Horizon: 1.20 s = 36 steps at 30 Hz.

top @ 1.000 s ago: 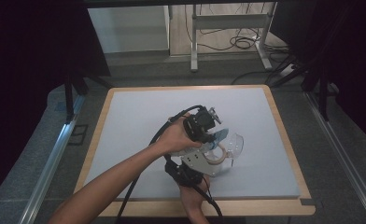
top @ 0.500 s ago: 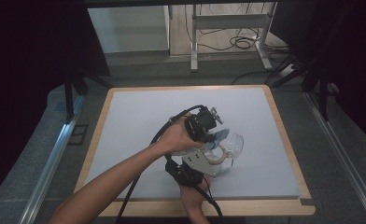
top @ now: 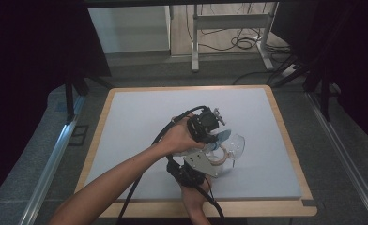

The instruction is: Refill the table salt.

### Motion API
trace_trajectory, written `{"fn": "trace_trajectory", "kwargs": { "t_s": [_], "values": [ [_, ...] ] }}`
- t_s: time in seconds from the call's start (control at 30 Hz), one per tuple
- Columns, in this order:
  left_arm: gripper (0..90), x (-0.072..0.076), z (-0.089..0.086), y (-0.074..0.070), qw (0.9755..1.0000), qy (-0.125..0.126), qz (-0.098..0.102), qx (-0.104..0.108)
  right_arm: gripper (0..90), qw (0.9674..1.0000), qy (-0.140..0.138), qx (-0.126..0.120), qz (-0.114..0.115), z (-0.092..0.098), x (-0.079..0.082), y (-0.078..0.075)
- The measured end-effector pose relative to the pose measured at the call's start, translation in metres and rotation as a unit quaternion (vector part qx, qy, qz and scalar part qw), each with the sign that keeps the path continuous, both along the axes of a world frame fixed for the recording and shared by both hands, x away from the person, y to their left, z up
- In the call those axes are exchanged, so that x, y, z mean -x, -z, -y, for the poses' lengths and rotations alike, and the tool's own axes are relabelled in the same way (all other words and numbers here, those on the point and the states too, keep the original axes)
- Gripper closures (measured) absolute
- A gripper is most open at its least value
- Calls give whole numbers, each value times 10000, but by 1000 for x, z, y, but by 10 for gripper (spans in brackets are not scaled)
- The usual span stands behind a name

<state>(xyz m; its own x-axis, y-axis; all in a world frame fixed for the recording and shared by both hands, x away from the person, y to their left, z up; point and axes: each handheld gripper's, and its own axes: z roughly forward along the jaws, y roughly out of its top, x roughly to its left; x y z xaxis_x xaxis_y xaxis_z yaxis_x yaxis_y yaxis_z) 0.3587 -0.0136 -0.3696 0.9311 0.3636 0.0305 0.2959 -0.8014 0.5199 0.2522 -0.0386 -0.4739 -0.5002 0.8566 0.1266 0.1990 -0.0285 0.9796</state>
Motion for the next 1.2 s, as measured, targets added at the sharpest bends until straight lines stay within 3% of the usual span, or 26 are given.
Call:
{"fn": "trace_trajectory", "kwargs": {
  "t_s": [1.2],
  "values": [
    [900,0,2,0,10000,15,41,-41,417,10000,22,-38,2,1,-1,0]
  ]
}}
